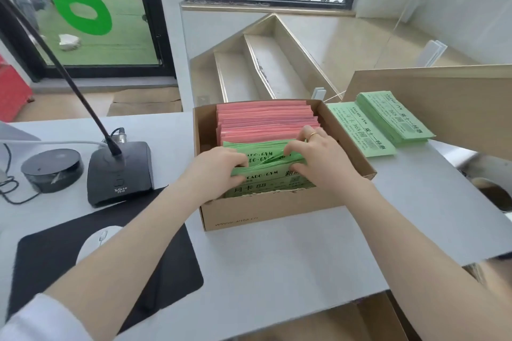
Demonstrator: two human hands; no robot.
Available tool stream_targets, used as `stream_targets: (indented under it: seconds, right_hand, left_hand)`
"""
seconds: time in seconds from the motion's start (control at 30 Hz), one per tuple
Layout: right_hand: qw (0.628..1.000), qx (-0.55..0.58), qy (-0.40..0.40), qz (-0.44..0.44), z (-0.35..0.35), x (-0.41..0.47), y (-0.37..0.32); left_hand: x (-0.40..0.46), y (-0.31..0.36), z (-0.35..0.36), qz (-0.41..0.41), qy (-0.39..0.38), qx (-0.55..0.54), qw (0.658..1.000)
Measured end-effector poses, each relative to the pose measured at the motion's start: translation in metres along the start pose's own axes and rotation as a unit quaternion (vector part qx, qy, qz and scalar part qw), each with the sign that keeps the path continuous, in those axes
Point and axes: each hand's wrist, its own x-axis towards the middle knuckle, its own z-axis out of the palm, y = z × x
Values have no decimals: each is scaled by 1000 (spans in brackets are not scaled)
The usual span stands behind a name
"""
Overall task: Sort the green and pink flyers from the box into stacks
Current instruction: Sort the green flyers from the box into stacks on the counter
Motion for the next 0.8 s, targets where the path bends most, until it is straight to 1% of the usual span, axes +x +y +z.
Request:
stream_targets:
  seconds: [0.07, 0.13, 0.2, 0.27, 0.33, 0.4, 0.43, 0.47, 0.53, 0.63, 0.67, 0.73, 0.77, 0.8]
  right_hand:
    - [1000, -22, -2, -3, -1, 1, 3]
    - [1000, -5, -16, 9, -2, 1, 6]
    - [999, 12, -38, 26, -3, -1, 10]
    - [998, -7, -49, 29, -3, -1, 14]
    - [998, -26, -46, 24, -4, -1, 17]
    - [999, -36, -29, 9, -7, -2, 18]
    - [1000, -28, -7, 7, -11, -3, 19]
    - [1000, -11, 21, 10, -16, -5, 20]
    - [995, 34, 92, 18, -29, -13, 24]
    - [980, 89, 178, -11, -52, -31, 34]
    - [975, 108, 191, -23, -62, -39, 38]
    - [969, 155, 186, -44, -82, -57, 49]
    - [967, 177, 174, -54, -90, -67, 55]
    - [965, 199, 156, -63, -96, -77, 62]
  left_hand:
    - [0, 2, -1, -13, -14, 7, 1000]
    - [0, 3, -1, -22, -22, 18, 999]
    - [1, 4, -1, -20, -18, 18, 999]
    - [0, 4, -1, -18, -3, 12, 1000]
    - [-3, 4, -1, -23, 29, -5, 999]
    - [-7, 7, 0, -24, 89, -34, 995]
    - [-10, 12, -2, -28, 126, -59, 990]
    - [-12, 17, -4, -39, 162, -97, 981]
    - [-16, 29, -11, -67, 224, -188, 954]
    - [-24, 58, -22, -76, 266, -352, 894]
    - [-27, 71, -25, -72, 273, -408, 868]
    - [-33, 95, -26, -59, 282, -492, 822]
    - [-37, 105, -25, -51, 286, -507, 812]
    - [-40, 114, -21, -44, 288, -509, 810]
